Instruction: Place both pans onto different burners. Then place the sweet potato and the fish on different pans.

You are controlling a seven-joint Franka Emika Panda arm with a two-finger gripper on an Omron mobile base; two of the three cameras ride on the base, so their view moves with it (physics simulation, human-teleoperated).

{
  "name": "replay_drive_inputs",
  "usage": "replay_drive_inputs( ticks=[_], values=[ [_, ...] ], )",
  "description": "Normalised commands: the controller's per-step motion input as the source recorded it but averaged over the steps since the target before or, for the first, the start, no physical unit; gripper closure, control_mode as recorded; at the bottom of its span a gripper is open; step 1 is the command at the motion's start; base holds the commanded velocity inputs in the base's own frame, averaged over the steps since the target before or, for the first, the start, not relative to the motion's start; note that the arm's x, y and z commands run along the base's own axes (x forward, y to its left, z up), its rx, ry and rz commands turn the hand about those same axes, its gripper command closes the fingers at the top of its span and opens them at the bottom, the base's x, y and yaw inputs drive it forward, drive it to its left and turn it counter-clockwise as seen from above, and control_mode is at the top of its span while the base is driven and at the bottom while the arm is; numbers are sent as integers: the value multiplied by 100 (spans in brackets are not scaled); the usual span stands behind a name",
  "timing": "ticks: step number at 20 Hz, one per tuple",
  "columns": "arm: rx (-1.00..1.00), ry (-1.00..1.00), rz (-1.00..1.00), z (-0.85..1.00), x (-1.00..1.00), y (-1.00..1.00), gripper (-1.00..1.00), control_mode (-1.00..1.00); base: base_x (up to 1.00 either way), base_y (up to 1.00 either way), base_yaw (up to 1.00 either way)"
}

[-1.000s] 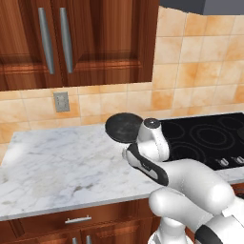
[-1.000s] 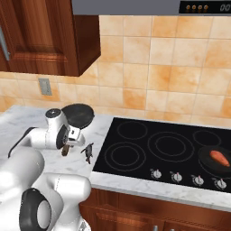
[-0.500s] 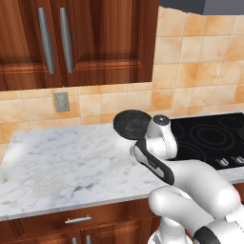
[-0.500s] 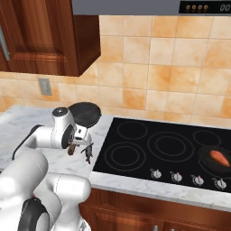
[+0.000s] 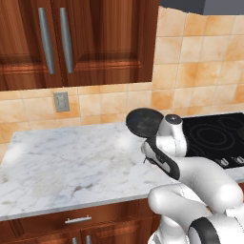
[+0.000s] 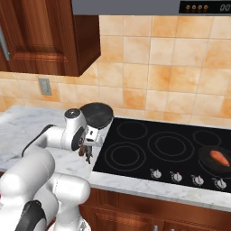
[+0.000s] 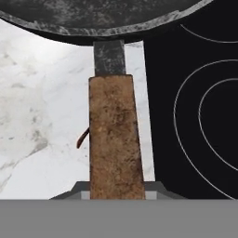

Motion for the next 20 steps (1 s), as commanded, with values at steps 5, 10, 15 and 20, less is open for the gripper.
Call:
replay_drive_inputs(
  ticks=[5,10,15,20],
  values=[
    [0,0,-4,0,2,-49,100,-100,0,0,0],
    [0,1,-2,0,1,-48,100,-100,0,0,0],
    [0,6,-1,0,0,-42,100,-100,0,0,0],
    [0,5,-1,0,0,-45,100,-100,0,0,0]
  ],
)
